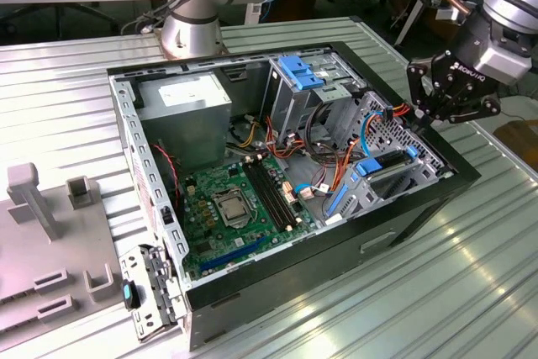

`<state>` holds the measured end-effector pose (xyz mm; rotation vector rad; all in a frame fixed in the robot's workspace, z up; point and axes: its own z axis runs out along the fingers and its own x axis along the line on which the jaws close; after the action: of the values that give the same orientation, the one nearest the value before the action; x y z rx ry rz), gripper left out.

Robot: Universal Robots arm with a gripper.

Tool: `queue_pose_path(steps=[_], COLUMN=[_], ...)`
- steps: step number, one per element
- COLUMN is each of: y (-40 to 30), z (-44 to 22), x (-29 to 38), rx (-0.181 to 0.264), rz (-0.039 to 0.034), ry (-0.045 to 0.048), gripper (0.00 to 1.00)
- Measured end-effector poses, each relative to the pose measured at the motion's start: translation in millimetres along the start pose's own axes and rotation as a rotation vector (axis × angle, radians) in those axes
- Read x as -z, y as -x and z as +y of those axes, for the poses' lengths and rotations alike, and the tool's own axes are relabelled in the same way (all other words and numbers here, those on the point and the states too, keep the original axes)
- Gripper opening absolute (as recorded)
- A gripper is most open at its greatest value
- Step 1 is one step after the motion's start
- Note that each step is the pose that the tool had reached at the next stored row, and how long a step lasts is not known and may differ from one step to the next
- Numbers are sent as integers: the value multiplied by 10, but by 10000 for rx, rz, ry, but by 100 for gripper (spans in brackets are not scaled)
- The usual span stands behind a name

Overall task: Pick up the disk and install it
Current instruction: 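Insert the first disk wire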

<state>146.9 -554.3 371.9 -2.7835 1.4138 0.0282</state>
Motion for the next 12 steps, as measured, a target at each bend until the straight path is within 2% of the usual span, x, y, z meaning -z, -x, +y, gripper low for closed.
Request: queue_pose_path(steps=[4, 8, 12], y=[34, 129, 194], z=[-55, -145, -198], x=[-2, -5, -8], rx=[127, 249, 454], rz=[-2, -3, -5], ry=[2, 5, 10], gripper=[11, 11, 11])
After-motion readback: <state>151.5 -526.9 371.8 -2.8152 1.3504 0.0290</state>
